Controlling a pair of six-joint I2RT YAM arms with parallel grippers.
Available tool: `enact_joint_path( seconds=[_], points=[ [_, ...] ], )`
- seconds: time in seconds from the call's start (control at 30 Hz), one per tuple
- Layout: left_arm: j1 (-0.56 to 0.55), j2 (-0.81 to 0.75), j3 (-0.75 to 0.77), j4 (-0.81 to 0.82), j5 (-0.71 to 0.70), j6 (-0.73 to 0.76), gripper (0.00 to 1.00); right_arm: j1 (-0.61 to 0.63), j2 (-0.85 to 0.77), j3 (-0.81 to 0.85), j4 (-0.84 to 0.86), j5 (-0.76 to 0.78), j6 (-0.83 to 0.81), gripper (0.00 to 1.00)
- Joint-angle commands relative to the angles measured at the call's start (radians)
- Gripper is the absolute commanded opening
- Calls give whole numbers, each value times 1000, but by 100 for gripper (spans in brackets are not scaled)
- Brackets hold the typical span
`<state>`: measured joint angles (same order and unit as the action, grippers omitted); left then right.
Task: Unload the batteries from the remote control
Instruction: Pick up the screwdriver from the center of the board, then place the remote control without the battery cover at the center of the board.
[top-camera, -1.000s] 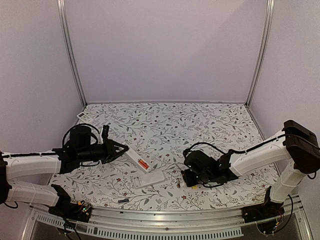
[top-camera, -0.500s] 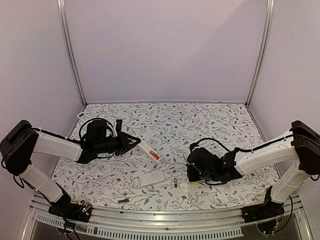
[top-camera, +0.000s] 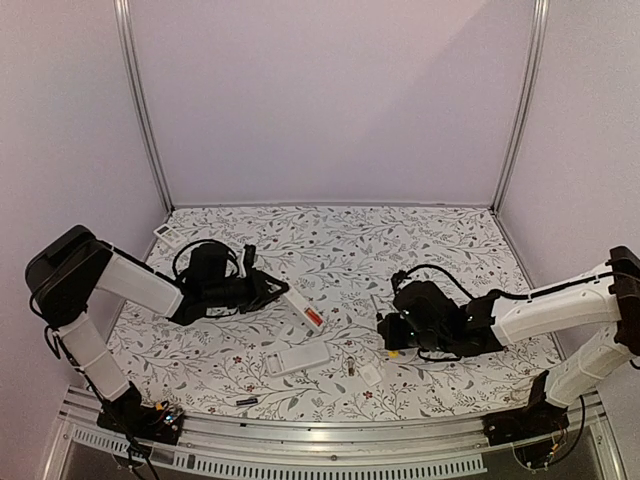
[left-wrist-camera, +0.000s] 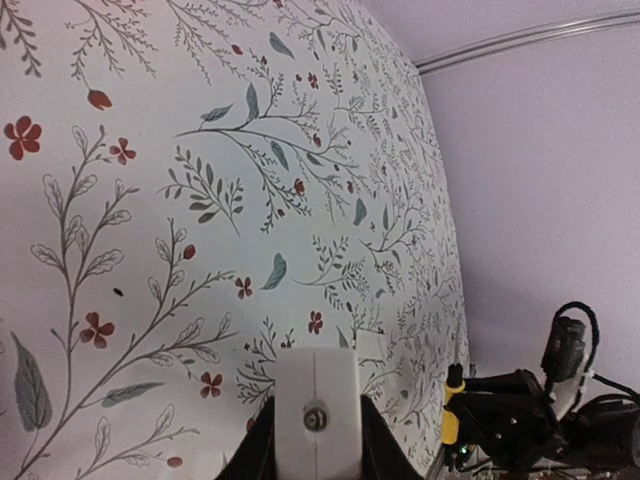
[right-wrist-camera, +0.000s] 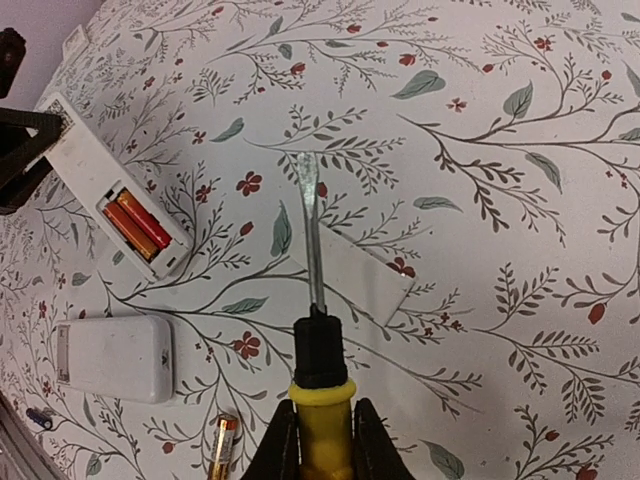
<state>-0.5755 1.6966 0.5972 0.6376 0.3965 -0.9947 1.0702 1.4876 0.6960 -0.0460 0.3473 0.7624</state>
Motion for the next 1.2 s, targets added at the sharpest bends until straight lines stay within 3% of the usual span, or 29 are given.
enact_joint_path(
  seconds=[0.0,0.1,0.23,0.47,0.67,0.97,1.17],
  points=[
    [16,-12,-5,-73,-26,46,36,-4,-113,-44,93,-67,-37,2],
    [13,-68,-18,-186,-87,85,63,-6,-168,-56,127,-125,-68,2],
    [8,-179,-45,-331,-167,122,83,-12,-221,-62,138,-185,-90,2],
    [-29,-445,-96,-514,-238,116,89,-16,-238,-59,147,-246,-124,2],
    [-166,-600,-87,-583,-207,65,89,-15,-212,-25,154,-331,-168,1],
    [-380,-562,-1,-466,-147,-44,90,47,-159,65,124,-371,-224,0],
    [-423,-507,53,-407,-128,-69,90,80,-121,116,118,-388,-237,0]
  ],
)
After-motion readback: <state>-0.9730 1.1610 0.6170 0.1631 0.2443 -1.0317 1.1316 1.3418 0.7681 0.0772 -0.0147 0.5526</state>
